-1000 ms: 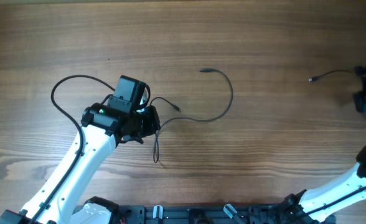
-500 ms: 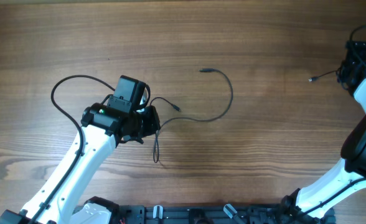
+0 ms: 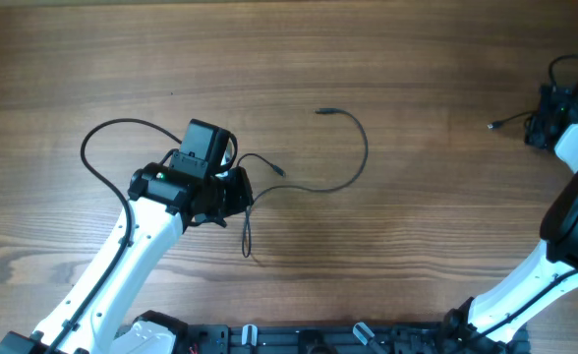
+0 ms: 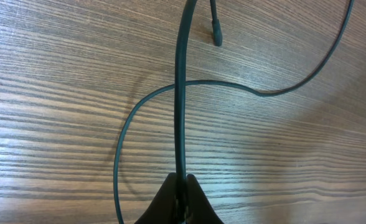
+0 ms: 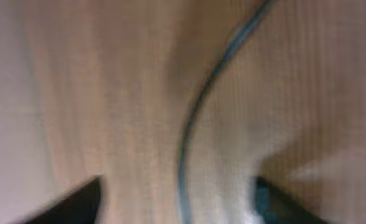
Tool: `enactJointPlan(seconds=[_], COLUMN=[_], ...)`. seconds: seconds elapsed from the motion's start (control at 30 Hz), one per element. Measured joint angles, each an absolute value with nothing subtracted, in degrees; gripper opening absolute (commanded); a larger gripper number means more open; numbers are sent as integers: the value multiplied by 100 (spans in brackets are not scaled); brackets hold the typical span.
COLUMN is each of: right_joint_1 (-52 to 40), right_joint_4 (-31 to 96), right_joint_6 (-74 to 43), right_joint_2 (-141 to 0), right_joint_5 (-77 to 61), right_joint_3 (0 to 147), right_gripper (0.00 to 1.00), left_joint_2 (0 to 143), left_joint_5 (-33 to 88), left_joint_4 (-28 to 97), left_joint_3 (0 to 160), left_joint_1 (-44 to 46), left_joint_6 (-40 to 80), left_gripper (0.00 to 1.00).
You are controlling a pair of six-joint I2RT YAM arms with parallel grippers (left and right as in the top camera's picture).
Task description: Untangle cables
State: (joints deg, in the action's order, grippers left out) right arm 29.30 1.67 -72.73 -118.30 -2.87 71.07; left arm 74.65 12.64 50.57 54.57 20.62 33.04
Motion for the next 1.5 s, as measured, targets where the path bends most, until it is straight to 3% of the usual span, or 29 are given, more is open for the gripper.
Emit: enactJointPlan(seconds=[0.2,0.47,0.7,0.73,0.8,0.83,1.13,1.27,1.5], right_joint_1=[2930,3236,5002,5269,5618,5704,5774,5492,3146], right_joint_4=[213,-21,327,414,631,690,897,276,185], right_joint_6=[-7277,-6219,-6298,-6300,-6320,-6335,-6423,-5586,-4274], right_joint_2=[-11841,-11740,-10888,-10886,-10886,-10886,-10886,-10886,-10886], right_joint_5=[-250,-158,8,8,12,25,-106,-1214,-3616], right_joint_3=[7105,7098,7100,7098,7098,7098,7098,7091,7091], right_gripper=[5,5,5,7,84,100,100,100,100], left_joint_2=[7467,7467,7467,7467,7467,7467,7467,7467,7467], left_joint_5=[1267,1264,1264,1264,1267,1264,1264,1264,1264], left_joint_4=[5057,5057,5054,5054,5017,4998,4993,4945,4856], left_joint_3=[5457,5457,5457,5457,5457,5457,5457,5457,5457], left_joint_1=[2062,2062,2062,2062,2062,2062,2062,2062,2062], left_joint_6=[3304,3304,3301,3304,3301,3301,3301,3301,3301], left_gripper=[4,4,4,4,4,4,4,4,7])
